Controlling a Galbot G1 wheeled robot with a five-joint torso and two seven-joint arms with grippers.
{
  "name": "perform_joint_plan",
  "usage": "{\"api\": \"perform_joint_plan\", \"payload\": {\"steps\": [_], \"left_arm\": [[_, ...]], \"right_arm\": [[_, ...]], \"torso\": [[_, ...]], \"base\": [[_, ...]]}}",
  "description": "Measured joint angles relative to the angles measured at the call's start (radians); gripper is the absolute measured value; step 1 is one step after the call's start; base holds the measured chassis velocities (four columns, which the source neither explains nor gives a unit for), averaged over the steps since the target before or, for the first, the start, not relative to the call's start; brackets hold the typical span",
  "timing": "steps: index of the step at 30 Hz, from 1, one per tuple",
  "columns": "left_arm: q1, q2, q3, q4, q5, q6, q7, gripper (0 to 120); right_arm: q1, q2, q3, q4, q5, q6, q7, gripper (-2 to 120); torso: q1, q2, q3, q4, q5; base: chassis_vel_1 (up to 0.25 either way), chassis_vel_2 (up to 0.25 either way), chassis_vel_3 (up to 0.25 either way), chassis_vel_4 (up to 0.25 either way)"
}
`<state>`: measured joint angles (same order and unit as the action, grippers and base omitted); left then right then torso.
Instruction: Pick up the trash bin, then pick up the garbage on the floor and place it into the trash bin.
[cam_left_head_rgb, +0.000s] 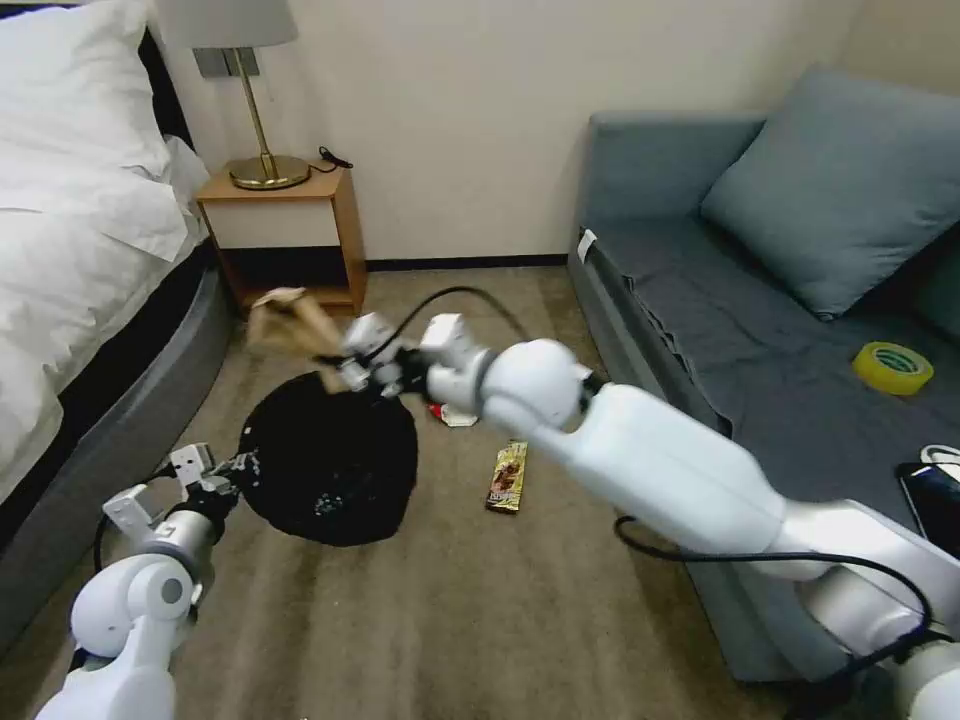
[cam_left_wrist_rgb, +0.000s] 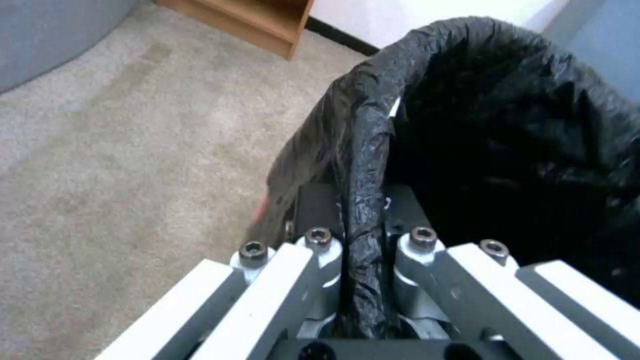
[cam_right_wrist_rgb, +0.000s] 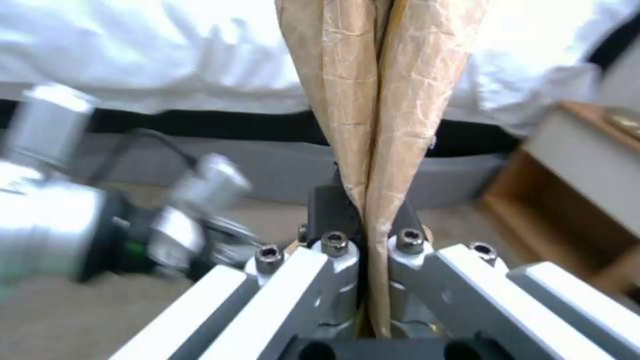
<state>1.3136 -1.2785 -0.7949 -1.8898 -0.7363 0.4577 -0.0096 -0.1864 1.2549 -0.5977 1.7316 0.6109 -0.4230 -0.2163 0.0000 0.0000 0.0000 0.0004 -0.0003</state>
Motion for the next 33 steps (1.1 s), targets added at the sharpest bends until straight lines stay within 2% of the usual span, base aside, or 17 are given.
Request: {"api": "perform_joint_plan", "payload": {"steps": [5,14,17,18,22,24,26,27,30,31,33], "left_arm": [[0.001,-0.007,0.006,-0.009,0.001,0.001,-0.002,4],[0.019,-0.007,-0.015,-0.024,-0.034,0.014,-0.006,4],[0.029,-0.007,-0.019,-0.029,-0.049,0.021,-0.005,4],[0.029,-0.007,-0.019,-0.029,-0.049,0.021,-0.005,4],[0.033,-0.005,-0.023,-0.034,-0.067,0.025,-0.003,4],[0.033,-0.005,-0.024,-0.034,-0.069,0.025,-0.003,4],[0.033,-0.004,-0.027,-0.036,-0.077,0.025,-0.003,4],[0.033,-0.004,-0.027,-0.036,-0.077,0.025,-0.003,4],[0.034,-0.001,-0.032,-0.041,-0.095,0.028,-0.003,4],[0.034,-0.001,-0.032,-0.041,-0.095,0.028,-0.003,4],[0.035,0.001,-0.035,-0.042,-0.101,0.03,-0.004,4]], "right_arm": [[-0.021,0.027,-0.04,-0.003,-0.008,0.001,0.001,0],[-0.08,0.036,-0.053,-0.066,-0.07,0.017,-0.006,0],[-0.097,0.035,-0.052,-0.083,-0.087,0.022,-0.005,14],[-0.097,0.035,-0.052,-0.083,-0.087,0.022,-0.005,14],[-0.108,0.036,-0.05,-0.093,-0.108,0.022,-0.002,32],[-0.11,0.034,-0.051,-0.095,-0.113,0.022,-0.001,35],[-0.118,0.032,-0.052,-0.097,-0.121,0.022,0.001,45],[-0.118,0.032,-0.052,-0.097,-0.121,0.022,0.001,45],[-0.126,0.031,-0.052,-0.1,-0.128,0.023,0.001,61],[-0.126,0.031,-0.052,-0.1,-0.128,0.023,0.001,61],[-0.132,0.033,-0.051,-0.105,-0.13,0.023,0.002,70]], "torso": [[0.0,0.0,0.0,-0.0003,0.0001],[0.0,0.0,0.0,-0.0004,0.0003],[0.0,0.0,0.0,-0.0003,0.0002],[0.0,0.0,0.0,-0.0003,0.0002],[0.0,0.0,0.0,-0.0003,0.0003],[0.0,0.0,0.0,-0.0004,0.0002],[0.0,0.0,0.0,-0.0004,0.0003],[0.0,0.0,0.0,-0.0004,0.0003],[0.0,0.0,0.0,-0.0004,0.0002],[0.0,0.0,0.0,-0.0004,0.0002],[0.0,0.0,0.0,-0.0004,0.0003]], "base": [[0.0,0.0,0.0,0.0],[0.0,0.0,0.0,0.0],[0.0,0.0,0.0,0.0],[0.0,0.0,0.0,0.0],[0.0,0.0,0.0,0.0],[0.0,0.0,0.0,0.0],[0.0,0.0,0.0,0.0],[0.0,0.0,0.0,0.0],[0.0,0.0,0.0,0.0],[0.0,0.0,0.0,0.0],[0.0,0.0,0.0,0.0]]}}
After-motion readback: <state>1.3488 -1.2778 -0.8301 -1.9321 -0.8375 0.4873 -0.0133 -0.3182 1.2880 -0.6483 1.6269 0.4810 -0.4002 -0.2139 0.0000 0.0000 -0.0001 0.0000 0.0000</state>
